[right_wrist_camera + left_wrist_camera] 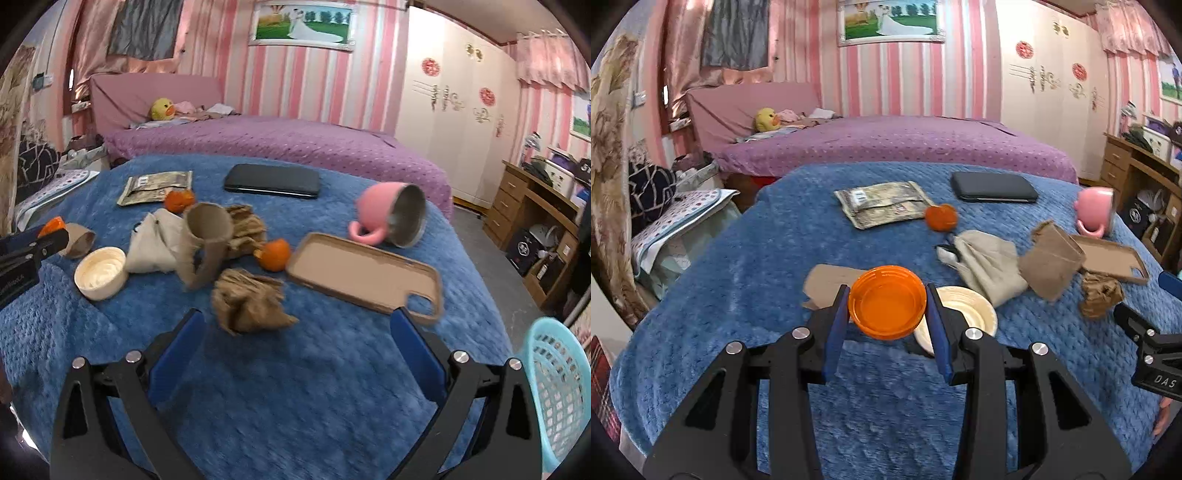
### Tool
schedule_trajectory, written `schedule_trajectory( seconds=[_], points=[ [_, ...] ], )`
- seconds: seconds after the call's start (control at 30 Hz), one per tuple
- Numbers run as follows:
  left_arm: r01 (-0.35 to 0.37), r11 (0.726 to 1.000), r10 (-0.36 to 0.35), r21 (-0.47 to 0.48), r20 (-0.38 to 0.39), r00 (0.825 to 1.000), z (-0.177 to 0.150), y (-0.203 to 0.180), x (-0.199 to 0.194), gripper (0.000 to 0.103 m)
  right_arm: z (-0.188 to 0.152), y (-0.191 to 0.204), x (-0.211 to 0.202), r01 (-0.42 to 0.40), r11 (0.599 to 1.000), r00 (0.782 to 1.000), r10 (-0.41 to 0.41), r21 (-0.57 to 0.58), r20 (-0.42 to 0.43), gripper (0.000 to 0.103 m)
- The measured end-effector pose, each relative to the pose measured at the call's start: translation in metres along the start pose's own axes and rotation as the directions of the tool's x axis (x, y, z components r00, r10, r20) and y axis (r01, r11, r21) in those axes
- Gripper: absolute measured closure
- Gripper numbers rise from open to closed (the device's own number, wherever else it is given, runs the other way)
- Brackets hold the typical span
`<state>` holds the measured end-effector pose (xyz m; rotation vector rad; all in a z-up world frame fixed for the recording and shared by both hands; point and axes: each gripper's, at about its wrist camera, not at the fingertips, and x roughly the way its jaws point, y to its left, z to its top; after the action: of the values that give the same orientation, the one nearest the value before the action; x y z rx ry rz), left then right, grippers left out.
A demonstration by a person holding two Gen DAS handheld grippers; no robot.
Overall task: Collect trash
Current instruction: 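Grasp the crumpled brown paper with the right tool while the left tool holds the orange lid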
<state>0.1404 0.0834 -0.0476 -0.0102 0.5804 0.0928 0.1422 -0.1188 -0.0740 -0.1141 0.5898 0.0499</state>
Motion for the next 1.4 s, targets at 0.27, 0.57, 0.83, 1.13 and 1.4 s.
schedule_trajectory(
  seconds=[0.27,0.57,0.83,1.13,1.4],
  points=[
    [0.005,0.995,-0.006,-0.101,-0.018,1.000,0.003,0.018,0.007,0.064,0.010,0.014,0.034,-0.089,0.996,0.988,0.087,-0.014,-0.125,0.049],
    [0.015,0.996,-0.015,-0.085,-0.007,1.000,0.001,0.005,0.004,0.064,0.000,-0.007,0.009,-0.125,0.992,0.990,0.127,0.022,-0.063,0.054],
    [0.062,0.997,-0.062,-0.052,0.002,0.998,-0.002,-0.030,-0.007,0.064,-0.016,-0.046,-0.025,-0.034,0.999,0.999,0.034,0.008,-0.006,0.054],
    [0.137,0.990,-0.138,-0.013,-0.010,0.990,-0.011,-0.083,-0.020,0.064,-0.037,-0.091,-0.045,0.050,0.997,0.998,-0.052,0.059,0.030,0.054],
    [0.164,0.986,-0.164,0.026,-0.002,0.986,-0.018,-0.119,-0.028,0.064,-0.045,-0.108,-0.046,0.056,0.995,0.998,-0.059,0.077,0.027,0.054]
  ],
)
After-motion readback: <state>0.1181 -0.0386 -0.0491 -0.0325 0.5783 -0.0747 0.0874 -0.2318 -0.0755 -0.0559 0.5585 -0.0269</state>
